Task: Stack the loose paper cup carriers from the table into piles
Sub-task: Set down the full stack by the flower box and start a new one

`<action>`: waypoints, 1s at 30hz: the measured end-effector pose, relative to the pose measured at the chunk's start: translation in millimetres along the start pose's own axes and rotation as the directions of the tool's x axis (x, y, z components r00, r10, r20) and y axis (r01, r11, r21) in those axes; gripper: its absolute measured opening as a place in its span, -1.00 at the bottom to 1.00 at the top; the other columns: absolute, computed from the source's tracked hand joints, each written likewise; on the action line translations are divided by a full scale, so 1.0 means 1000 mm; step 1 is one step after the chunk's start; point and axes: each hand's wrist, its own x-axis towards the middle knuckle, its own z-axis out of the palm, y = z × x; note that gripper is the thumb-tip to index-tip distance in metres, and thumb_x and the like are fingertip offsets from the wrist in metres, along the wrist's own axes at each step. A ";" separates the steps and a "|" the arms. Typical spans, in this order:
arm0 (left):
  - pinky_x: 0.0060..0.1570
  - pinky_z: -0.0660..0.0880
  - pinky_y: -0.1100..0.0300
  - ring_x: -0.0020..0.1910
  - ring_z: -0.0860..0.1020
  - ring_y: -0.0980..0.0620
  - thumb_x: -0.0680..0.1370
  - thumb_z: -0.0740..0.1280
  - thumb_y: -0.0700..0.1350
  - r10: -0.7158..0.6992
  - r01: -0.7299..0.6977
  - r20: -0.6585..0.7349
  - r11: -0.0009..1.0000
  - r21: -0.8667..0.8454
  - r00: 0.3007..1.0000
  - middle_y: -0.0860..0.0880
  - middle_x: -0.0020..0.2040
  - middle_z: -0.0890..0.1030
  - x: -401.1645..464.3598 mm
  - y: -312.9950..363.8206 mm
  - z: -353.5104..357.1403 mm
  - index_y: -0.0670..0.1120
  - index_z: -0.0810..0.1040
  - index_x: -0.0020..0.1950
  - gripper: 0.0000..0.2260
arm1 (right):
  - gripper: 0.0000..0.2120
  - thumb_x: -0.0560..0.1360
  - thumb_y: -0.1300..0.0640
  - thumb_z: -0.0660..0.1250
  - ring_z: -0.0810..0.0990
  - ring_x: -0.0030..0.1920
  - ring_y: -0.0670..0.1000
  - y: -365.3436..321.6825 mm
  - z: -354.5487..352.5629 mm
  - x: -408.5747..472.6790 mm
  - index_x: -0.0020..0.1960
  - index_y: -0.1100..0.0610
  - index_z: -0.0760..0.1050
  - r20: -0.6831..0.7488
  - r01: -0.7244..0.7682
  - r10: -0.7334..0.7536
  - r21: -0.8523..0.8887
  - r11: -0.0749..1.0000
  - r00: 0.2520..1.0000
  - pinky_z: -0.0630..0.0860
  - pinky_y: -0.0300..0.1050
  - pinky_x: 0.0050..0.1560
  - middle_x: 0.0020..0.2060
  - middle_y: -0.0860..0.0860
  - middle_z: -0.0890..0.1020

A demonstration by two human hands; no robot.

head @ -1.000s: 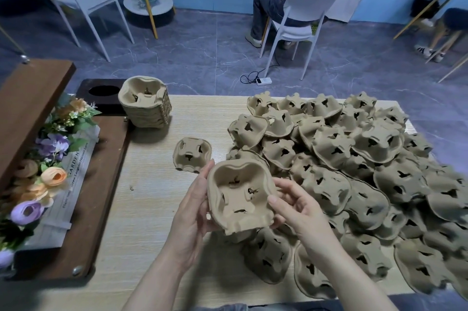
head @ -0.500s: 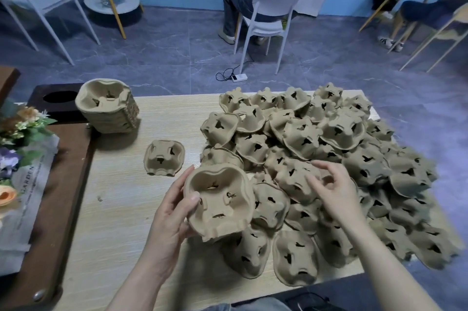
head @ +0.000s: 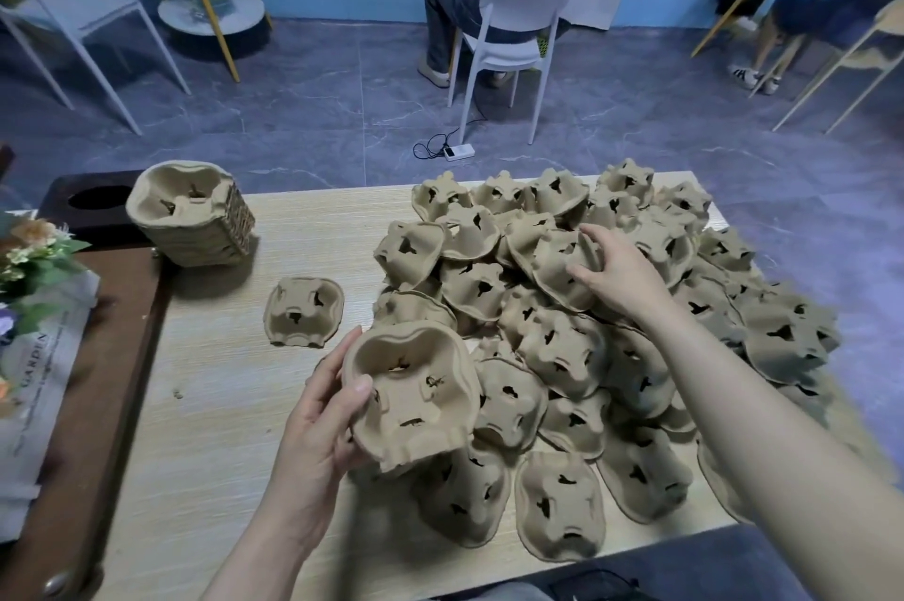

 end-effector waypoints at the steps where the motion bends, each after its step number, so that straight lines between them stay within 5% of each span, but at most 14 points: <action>1: -0.06 0.56 0.01 0.23 0.59 -0.02 0.32 0.48 0.02 0.001 -0.001 0.002 1.000 -0.001 1.000 0.10 0.26 0.62 0.000 0.000 0.001 0.23 0.56 0.27 -0.49 | -0.44 0.50 0.02 0.38 0.46 0.30 0.07 0.000 0.000 0.003 0.46 0.07 0.33 0.002 -0.001 0.001 -0.019 1.000 1.000 0.41 -0.01 0.27 0.31 0.07 0.49; 4: -0.02 0.58 0.02 0.23 0.59 0.01 0.14 0.59 0.13 0.007 -0.007 0.007 1.000 0.001 1.000 0.10 0.28 0.61 -0.001 -0.001 0.002 0.22 0.56 0.28 -0.30 | -0.49 0.52 -0.04 0.35 0.51 0.26 0.08 -0.001 -0.002 0.001 0.43 0.03 0.37 -0.058 0.014 -0.018 -0.075 0.997 0.998 0.46 0.01 0.20 0.24 0.05 0.54; 13: -0.20 0.63 0.07 0.16 0.63 0.00 0.38 0.44 -0.12 0.000 0.000 -0.001 1.000 -0.025 1.000 0.08 0.27 0.61 0.002 -0.004 0.010 0.20 0.57 0.27 -0.53 | -0.34 0.47 -0.04 0.43 0.42 0.36 0.09 -0.001 -0.004 0.004 0.50 0.03 0.26 0.068 0.004 0.003 -0.107 0.994 0.998 0.38 0.01 0.28 0.38 0.06 0.43; 18: -0.15 0.63 0.06 0.14 0.64 0.03 0.38 0.38 -0.08 0.002 -0.002 0.009 0.999 -0.038 1.000 0.08 0.26 0.62 0.001 -0.003 0.012 0.16 0.55 0.31 -0.52 | -0.30 0.43 0.05 0.48 0.46 0.28 0.11 -0.005 -0.007 0.003 0.49 -0.01 0.28 0.050 0.032 -0.025 -0.133 0.991 0.998 0.42 0.02 0.20 0.31 0.08 0.48; 24: -0.04 0.62 0.06 0.21 0.60 0.02 0.26 0.49 0.02 0.007 -0.006 0.026 1.000 -0.028 1.000 0.08 0.29 0.60 -0.002 -0.004 0.008 0.20 0.58 0.27 -0.45 | -0.42 0.47 -0.20 0.37 0.55 0.17 0.13 -0.011 -0.012 -0.014 0.43 -0.05 0.37 -0.094 0.037 -0.039 -0.026 0.999 0.995 0.50 0.04 0.13 0.17 0.06 0.61; 30: -0.06 0.62 0.03 0.21 0.61 0.01 0.19 0.54 0.07 0.003 -0.002 0.043 1.000 -0.020 0.999 0.07 0.29 0.60 -0.002 -0.003 0.008 0.22 0.59 0.25 -0.39 | -0.41 0.43 -0.32 0.33 0.56 0.16 0.09 -0.018 -0.018 -0.027 0.40 -0.13 0.41 -0.037 0.001 -0.008 -0.193 0.981 0.999 0.40 -0.11 -0.09 0.08 0.01 0.65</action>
